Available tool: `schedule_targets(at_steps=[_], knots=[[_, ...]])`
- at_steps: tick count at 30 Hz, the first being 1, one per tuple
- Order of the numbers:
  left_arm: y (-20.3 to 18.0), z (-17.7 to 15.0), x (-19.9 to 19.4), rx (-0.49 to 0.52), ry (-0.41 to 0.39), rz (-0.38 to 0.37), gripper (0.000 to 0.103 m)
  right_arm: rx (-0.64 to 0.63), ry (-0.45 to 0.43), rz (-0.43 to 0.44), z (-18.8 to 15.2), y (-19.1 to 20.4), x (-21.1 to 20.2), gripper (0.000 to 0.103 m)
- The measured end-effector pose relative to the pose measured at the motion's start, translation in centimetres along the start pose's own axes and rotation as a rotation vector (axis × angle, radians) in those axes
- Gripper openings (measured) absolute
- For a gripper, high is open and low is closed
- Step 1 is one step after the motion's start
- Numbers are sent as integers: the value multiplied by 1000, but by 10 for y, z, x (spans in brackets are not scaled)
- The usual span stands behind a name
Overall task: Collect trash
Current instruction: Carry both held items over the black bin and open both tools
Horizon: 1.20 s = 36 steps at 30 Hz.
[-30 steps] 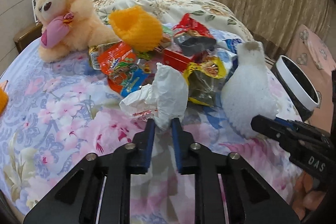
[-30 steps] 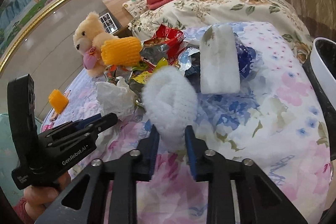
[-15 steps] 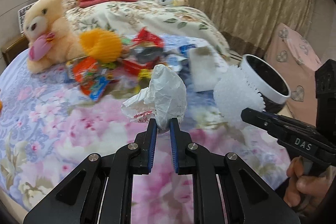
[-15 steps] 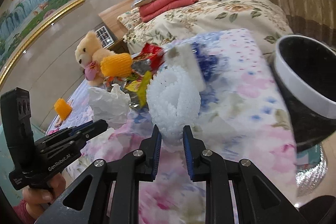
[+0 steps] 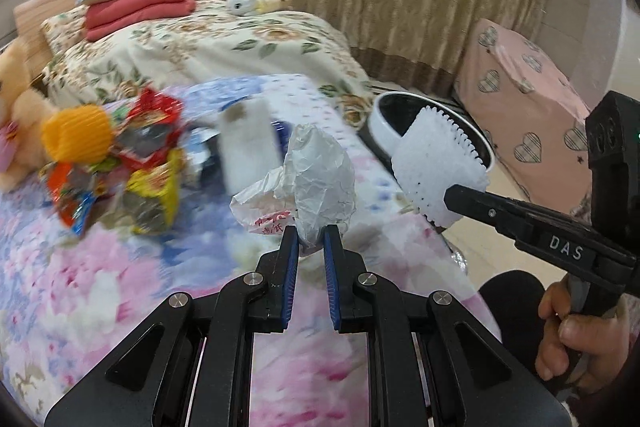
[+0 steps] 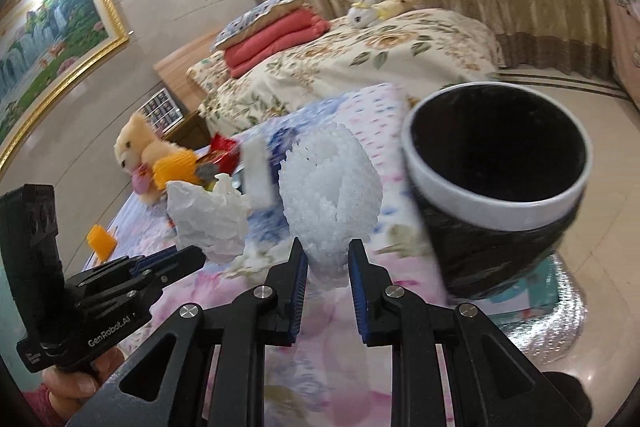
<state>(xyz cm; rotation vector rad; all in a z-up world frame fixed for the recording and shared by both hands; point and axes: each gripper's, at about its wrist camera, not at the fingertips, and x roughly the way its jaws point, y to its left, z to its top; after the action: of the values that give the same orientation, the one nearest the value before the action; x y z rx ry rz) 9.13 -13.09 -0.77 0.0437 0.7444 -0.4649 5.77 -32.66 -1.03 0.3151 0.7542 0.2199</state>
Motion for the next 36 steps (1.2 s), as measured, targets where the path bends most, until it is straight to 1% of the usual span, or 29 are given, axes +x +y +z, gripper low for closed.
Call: schedule_targets(at_steps=[7,14,25,36], knots=[[-32,16,19,46,17,-49,12,51,-32,-53,13,-36,-14,21],[-61,34,42,88,27,-78,12,82,-55,-100,28,-65,-22,21],[-95,67,74,125,35,-118,12,114,-43,-146,46,-100,-15,21],[-117,86,105,143,55,-143,12,136,-34,-172,59,-125,-5,22]])
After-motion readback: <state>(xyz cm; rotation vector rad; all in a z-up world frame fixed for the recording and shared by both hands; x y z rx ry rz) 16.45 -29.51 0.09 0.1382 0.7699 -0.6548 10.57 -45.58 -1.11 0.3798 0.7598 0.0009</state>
